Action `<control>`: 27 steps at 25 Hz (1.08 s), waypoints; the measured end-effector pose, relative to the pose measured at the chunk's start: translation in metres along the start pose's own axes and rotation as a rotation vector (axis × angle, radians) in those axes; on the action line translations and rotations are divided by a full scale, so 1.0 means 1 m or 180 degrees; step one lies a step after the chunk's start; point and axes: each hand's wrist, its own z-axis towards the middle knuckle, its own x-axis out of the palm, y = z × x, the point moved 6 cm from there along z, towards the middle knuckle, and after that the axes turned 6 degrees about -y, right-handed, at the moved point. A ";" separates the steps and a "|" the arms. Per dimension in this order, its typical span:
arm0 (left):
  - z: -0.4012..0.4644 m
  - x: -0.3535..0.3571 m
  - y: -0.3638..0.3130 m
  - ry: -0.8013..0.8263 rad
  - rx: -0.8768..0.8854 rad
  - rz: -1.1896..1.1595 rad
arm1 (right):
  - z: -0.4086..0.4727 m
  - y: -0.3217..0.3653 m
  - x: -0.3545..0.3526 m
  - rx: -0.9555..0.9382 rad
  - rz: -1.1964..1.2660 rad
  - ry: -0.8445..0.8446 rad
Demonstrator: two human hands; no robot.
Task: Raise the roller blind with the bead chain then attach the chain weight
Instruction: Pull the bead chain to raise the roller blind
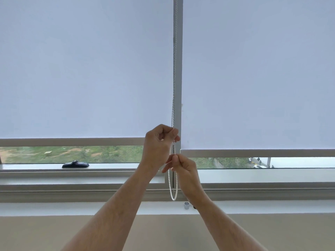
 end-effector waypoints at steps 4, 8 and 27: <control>-0.001 -0.009 0.006 -0.0093 -0.0039 -0.0165 | 0.018 0.009 -0.016 0.0116 0.0084 0.0051; -0.015 -0.003 0.020 0.0152 0.0038 -0.0050 | 0.051 0.043 -0.023 0.0039 0.0111 -0.0428; -0.030 -0.011 0.059 0.0638 0.0242 0.0244 | 0.056 0.072 -0.003 -0.0597 -0.0635 -0.0526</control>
